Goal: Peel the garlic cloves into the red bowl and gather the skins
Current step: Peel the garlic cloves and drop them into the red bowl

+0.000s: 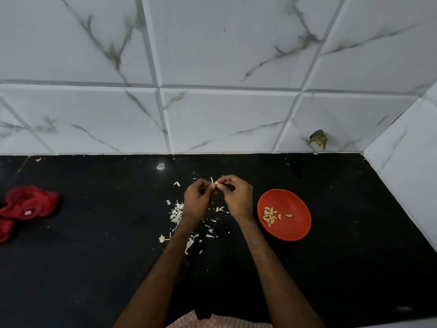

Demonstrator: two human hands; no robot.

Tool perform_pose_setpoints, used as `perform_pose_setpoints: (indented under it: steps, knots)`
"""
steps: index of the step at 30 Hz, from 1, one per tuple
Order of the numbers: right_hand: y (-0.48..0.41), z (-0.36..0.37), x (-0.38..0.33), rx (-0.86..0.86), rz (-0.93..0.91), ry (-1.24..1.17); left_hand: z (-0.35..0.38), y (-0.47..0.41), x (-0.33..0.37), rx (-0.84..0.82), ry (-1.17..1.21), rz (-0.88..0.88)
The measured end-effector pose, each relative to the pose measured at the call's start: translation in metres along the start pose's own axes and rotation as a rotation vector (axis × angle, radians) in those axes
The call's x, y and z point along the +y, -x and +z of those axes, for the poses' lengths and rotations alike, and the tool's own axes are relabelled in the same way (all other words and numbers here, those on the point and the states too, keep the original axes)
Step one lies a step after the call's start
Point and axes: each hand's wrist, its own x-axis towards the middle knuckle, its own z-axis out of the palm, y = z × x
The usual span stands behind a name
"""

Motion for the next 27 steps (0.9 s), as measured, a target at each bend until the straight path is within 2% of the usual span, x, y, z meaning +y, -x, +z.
perform_pose_setpoints:
  steps: [15,20,27]
  knots:
    - [0.002,-0.002,0.007,-0.125,-0.191,0.485,-0.002,0.001,-0.001,0.025,-0.107,0.026]
    - [0.001,-0.005,0.006,-0.2,-0.198,0.545,-0.003,0.002,-0.001,0.031,-0.012,-0.011]
    - [0.006,-0.009,-0.001,-0.121,-0.224,0.635,-0.007,0.003,-0.002,-0.02,0.046,-0.001]
